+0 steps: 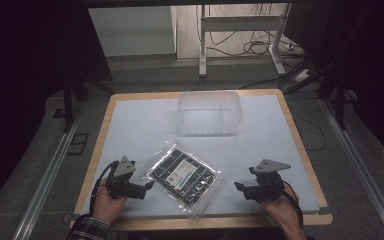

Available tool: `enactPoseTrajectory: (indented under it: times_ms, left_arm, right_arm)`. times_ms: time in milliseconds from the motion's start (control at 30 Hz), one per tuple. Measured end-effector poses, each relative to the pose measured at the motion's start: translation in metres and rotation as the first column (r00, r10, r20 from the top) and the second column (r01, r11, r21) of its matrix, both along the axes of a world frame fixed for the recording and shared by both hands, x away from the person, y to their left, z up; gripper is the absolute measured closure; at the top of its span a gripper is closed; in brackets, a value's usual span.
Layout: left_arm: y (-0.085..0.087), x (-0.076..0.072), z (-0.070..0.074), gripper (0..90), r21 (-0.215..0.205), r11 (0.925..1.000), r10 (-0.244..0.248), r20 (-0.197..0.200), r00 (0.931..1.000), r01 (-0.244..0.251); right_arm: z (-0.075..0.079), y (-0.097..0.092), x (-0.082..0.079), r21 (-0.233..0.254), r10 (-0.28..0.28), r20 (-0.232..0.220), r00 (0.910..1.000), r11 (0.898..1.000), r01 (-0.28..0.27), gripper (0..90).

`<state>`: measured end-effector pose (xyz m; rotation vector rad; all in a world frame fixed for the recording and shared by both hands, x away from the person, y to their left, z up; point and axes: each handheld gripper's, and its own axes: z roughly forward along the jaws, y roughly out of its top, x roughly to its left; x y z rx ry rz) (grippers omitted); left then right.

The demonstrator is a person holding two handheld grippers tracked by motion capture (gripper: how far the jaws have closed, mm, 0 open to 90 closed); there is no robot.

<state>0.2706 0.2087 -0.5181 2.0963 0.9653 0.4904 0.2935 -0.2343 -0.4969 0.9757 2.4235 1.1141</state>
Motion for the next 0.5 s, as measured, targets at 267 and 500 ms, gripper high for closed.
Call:
enactPoseTrajectory:
  times_ms: [267, 500]
  left_arm:
    - [-0.001, 0.000, 0.000, 1.1, 0.016, 0.9999, 0.005, -0.001, 1.0000, -0.005]
    - [-0.004, -0.001, 0.000, 1.1, 0.034, 0.9992, -0.018, 0.008, 0.9998, 0.018]
  right_arm:
    - [0.007, 0.006, 0.001, 0.071, -0.008, -0.022, 0.9997, 0.997, 0.009, 22.7]
    - [0.010, 0.016, 0.004, 0.089, 0.017, -0.014, 0.9998, 0.996, -0.016, 21.9]
